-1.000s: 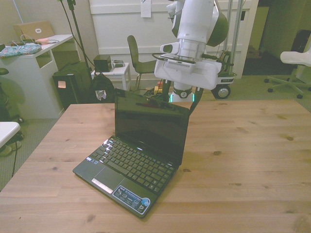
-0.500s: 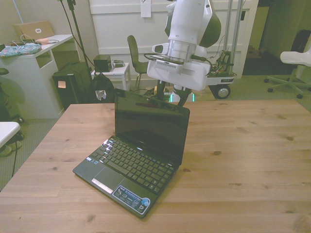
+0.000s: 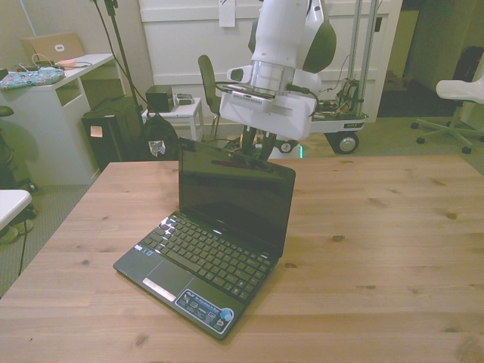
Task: Close the laptop
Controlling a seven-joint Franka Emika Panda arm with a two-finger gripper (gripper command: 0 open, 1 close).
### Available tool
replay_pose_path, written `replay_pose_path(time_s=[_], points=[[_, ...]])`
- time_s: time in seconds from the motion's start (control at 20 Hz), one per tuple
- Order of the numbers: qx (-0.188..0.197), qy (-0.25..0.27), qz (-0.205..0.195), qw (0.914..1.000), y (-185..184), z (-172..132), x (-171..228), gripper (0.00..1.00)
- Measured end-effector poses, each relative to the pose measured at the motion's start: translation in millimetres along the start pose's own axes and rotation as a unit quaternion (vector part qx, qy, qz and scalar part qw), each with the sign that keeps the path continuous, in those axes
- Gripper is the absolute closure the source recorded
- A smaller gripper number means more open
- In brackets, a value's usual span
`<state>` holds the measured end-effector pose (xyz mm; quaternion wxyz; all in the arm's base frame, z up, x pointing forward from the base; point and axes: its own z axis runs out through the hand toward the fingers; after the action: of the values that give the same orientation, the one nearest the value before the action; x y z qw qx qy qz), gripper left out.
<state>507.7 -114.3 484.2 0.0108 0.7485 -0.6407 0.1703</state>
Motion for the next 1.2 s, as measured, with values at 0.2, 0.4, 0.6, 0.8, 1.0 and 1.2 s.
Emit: replay_pose_path(time_s=[0.2, 0.4, 0.6, 0.8, 1.0, 1.2], points=[[0.003, 0.004, 0.001, 1.0000, -1, -5, 16, 1.00], [0.001, 0.008, 0.007, 0.9999, -6, -6, 33, 1.00], [-0.008, 0.008, 0.014, 0.9998, -7, -5, 58, 1.00], [-0.015, 0.009, 0.029, 0.9994, 4, 1, 97, 1.00], [-0.020, 0.010, 0.041, 0.9989, 18, 10, 145, 1.00], [-0.028, 0.007, 0.042, 0.9987, 14, 35, 184, 1.00]])
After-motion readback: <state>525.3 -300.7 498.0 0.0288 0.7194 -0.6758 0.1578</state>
